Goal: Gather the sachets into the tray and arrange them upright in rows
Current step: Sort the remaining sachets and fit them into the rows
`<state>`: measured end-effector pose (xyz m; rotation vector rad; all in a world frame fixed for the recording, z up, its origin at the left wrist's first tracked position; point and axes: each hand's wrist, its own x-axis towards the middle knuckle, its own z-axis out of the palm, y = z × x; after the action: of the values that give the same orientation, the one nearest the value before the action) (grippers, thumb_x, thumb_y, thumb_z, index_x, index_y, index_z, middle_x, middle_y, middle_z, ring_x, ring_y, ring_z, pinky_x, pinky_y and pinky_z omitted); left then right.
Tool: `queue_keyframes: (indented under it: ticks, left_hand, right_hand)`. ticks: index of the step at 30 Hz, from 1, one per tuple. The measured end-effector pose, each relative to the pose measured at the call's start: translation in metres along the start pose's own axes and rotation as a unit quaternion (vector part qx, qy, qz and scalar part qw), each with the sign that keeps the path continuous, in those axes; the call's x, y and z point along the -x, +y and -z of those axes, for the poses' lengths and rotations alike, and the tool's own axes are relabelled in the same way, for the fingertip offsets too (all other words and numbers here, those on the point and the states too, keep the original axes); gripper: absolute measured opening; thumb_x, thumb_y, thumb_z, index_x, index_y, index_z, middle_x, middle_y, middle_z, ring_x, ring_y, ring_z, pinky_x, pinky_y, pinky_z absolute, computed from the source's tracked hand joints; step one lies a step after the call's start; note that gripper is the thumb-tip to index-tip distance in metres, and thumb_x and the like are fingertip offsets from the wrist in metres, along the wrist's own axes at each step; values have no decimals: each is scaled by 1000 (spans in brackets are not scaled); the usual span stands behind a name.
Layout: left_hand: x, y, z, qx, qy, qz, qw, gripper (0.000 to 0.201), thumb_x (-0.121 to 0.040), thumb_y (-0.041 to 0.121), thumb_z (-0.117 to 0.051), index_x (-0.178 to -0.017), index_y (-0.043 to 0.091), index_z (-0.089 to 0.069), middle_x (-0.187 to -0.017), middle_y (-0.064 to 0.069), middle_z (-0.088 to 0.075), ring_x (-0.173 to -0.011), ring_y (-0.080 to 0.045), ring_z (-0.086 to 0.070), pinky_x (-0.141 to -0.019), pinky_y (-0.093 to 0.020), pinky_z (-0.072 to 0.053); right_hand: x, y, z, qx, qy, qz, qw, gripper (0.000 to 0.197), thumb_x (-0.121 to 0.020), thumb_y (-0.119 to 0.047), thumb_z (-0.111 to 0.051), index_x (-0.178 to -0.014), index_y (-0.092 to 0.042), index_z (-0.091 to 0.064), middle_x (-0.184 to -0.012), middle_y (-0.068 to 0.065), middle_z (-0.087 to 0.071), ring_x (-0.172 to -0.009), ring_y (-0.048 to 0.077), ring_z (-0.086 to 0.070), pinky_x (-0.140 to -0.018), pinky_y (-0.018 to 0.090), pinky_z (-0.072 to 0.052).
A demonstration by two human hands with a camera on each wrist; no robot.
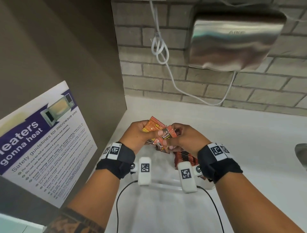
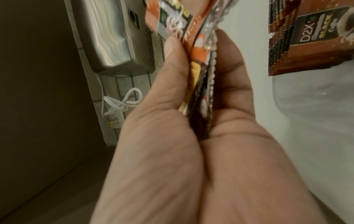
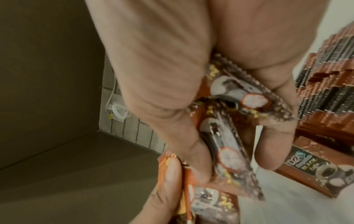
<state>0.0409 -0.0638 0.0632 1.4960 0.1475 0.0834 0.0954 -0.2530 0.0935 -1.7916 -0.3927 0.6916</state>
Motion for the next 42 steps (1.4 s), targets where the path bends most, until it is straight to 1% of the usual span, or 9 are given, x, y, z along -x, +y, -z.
queue_keyframes:
  ticks: [5,8,15,20,25,30,34,39,42]
  left_hand:
    - [2,-1,4,31,14,6,999,38,-69,11,-83,-105,3,-73,-98,-19,-73,-84,-27,-68,-75,-35,-56]
    - [0,-1,8,43,45,-3,998,24,-78,2,-80,-101,6,-73,-96,-16,-74,-83,-26,-68,-71,-33,-58]
    - [1,0,2,102,56,-10,993,25,-86,-1,-72,-110,3,-68,-100,-16,-71,-87,-24,-68,-79,-36,-58]
    - [1,1,-6,169,70,-9,983,38,-77,8,-75,-113,5,-67,-102,-12,-72,-91,-22,-69,-86,-38,-55]
    - [0,-2,-15,189,52,-4,981,24,-94,6,-62,-118,3,-64,-101,-10,-73,-88,-19,-70,-75,-32,-59]
    - [-5,-2,-7,175,78,18,981,16,-99,7,-56,-112,9,-66,-93,-8,-72,-81,-20,-68,-70,-33,-60]
    - [-5,-4,-12,96,55,8,994,20,-93,15,-67,-112,8,-69,-95,-8,-74,-81,-18,-70,-65,-27,-56]
    - [-10,-12,-14,-60,74,-37,995,33,-76,26,-87,-105,17,-74,-102,-6,-76,-96,-27,-72,-87,-44,-59]
    - [-9,-13,-13,-201,103,-68,972,52,-64,45,-91,-109,29,-71,-111,6,-70,-104,-12,-66,-93,-35,-55]
  right_hand:
    - [-1,3,2,-32,-8,-1,999,27,-84,7,-68,-109,-1,-59,-99,22,-73,-90,36,-73,-80,45,-56]
    - [-3,6,2,-200,10,-4,980,41,-88,20,-55,-121,-5,-52,-100,25,-68,-86,35,-73,-74,43,-58]
    - [-16,4,-13,-240,64,-51,967,68,-67,-26,-88,-123,-10,-53,-78,10,-64,-72,23,-59,-74,39,-49]
    - [-20,-2,-18,-297,36,-60,952,45,-79,-23,-81,-114,2,-66,-87,11,-64,-67,16,-58,-59,25,-53]
    - [-29,-4,-18,-363,30,-20,931,37,-88,0,-66,-125,-4,-62,-108,17,-68,-85,25,-68,-71,34,-56]
    - [-31,0,-9,-313,129,29,941,32,-92,9,-49,-118,-6,-59,-99,20,-73,-88,30,-73,-81,45,-57]
    - [-25,-4,-10,-146,103,65,982,21,-91,-11,-70,-110,-7,-62,-76,12,-63,-60,19,-60,-62,33,-52]
    - [-24,-7,-4,-62,132,44,988,9,-87,-14,-72,-87,-10,-63,-70,15,-66,-51,21,-58,-50,26,-47]
    - [-28,-2,2,-23,183,44,982,6,-86,-16,-67,-81,-16,-63,-77,15,-70,-61,25,-63,-59,36,-54]
